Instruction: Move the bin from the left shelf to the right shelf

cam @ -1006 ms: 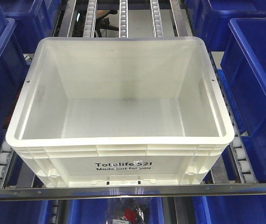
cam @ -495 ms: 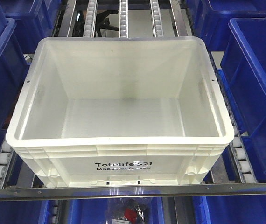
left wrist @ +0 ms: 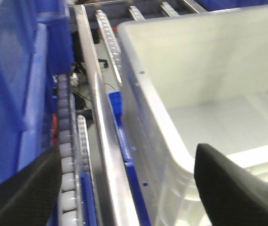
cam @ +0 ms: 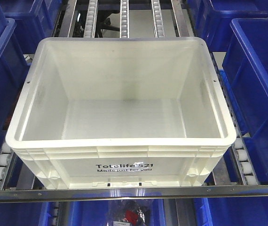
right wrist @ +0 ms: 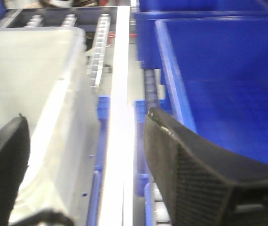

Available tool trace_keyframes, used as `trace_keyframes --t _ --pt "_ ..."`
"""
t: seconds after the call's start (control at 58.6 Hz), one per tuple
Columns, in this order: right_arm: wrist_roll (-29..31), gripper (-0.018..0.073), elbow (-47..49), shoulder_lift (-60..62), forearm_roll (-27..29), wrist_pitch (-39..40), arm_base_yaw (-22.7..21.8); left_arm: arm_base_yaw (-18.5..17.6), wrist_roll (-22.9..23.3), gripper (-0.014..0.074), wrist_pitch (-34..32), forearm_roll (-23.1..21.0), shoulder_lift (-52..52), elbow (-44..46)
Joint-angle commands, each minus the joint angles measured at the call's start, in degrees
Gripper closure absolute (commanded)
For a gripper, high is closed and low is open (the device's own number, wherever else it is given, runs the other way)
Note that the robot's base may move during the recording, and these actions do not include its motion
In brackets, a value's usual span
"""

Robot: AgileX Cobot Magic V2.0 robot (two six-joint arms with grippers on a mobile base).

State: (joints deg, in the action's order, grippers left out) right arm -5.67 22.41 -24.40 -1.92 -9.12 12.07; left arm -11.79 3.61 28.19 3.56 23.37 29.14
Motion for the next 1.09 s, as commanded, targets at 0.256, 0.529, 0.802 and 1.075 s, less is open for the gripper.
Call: trace_keyframes --t 0.256,0.529,0.802,1.075 --pt "0.50 -0.0012 16.46 -19.29 -0.03 -3.13 2.71 -3.43 0.07 0.0036 -1.22 -1.08 19.14 14.71" --pt "1.24 -0.0010 32.17 -37.00 4.18 -14.21 2.72 -3.43 0.12 0.0036 3.01 -1.18 36.46 28.33" --pt "4.90 -0.0010 45.84 -50.77 8.16 -27.09 2.72 -3.37 0.12 0.0036 12.12 -0.76 48.27 39.10" --pt "4.00 -0.0010 53.62 -58.34 6.81 -34.32 2.66 -3.37 9.50 0.0037 13.83 7.85 53.23 42.93"
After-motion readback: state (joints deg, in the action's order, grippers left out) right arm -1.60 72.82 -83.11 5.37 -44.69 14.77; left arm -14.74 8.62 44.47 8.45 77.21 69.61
